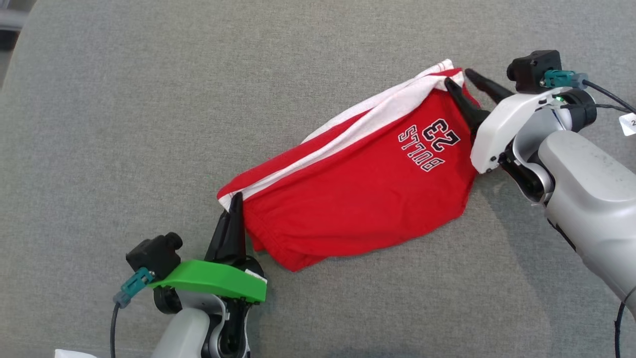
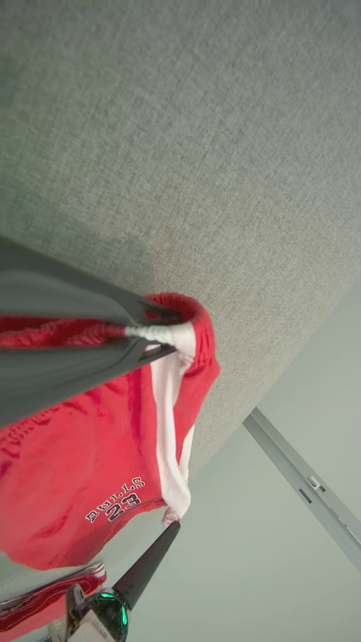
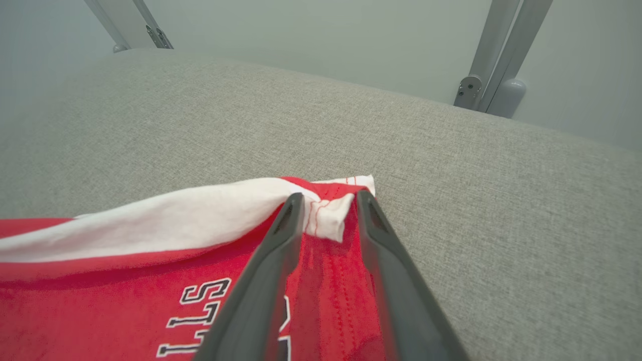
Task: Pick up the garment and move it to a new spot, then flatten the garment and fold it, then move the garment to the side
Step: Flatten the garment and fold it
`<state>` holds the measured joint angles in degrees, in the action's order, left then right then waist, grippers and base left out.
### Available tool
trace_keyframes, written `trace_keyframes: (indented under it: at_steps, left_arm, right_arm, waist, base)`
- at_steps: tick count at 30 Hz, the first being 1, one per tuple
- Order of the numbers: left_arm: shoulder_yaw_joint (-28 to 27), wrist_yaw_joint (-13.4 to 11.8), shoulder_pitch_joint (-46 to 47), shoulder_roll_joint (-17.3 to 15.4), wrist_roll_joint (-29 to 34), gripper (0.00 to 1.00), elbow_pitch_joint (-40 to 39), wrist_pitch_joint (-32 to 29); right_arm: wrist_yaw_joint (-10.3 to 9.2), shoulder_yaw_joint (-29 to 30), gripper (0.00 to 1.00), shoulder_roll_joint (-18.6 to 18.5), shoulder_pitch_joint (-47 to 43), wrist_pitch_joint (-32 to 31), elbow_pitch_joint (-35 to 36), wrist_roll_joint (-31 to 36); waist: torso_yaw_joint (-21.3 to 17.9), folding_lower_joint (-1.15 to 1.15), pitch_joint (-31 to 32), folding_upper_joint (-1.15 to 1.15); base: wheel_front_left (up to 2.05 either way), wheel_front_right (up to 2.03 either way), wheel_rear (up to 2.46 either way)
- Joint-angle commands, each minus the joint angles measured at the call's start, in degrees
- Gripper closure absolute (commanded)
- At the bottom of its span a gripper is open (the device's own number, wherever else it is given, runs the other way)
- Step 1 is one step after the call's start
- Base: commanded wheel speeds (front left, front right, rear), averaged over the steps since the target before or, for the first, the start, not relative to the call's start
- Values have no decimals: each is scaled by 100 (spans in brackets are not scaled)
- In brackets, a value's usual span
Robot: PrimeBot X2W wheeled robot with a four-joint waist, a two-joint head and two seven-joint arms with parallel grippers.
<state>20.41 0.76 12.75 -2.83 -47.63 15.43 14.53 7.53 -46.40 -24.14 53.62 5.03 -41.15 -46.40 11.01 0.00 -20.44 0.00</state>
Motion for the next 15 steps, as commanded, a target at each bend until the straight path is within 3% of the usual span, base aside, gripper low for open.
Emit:
trace_keyframes:
  at_steps: [1,2,3,4,15]
  left_arm:
    - [34,-24,103,-14,48,83,21,24]
    - [63,-30,97,-15,71,58,25,25]
    - [100,-44,91,-16,115,47,31,22]
    - [132,-59,87,-32,178,0,23,25]
    - [76,-332,-309,-421,816,0,-456,68]
  right_arm:
    - [-8,-73,0,-5,100,85,-100,-94]
    - [-8,-131,0,-4,139,141,-170,-132]
    - [-8,-177,0,-5,177,210,-228,-166]
    - [-8,-226,0,-4,206,270,-288,-208]
    - [-8,-511,0,-175,148,789,-724,-651]
  waist:
    - [25,0,11,0]
    - [34,0,18,0]
    - [40,0,28,0]
    - [41,0,43,0]
    - [-107,0,387,0]
  base:
    - [0,0,0]
    - [0,0,0]
    - [0,0,0]
    - [0,0,0]
    - [0,0,0]
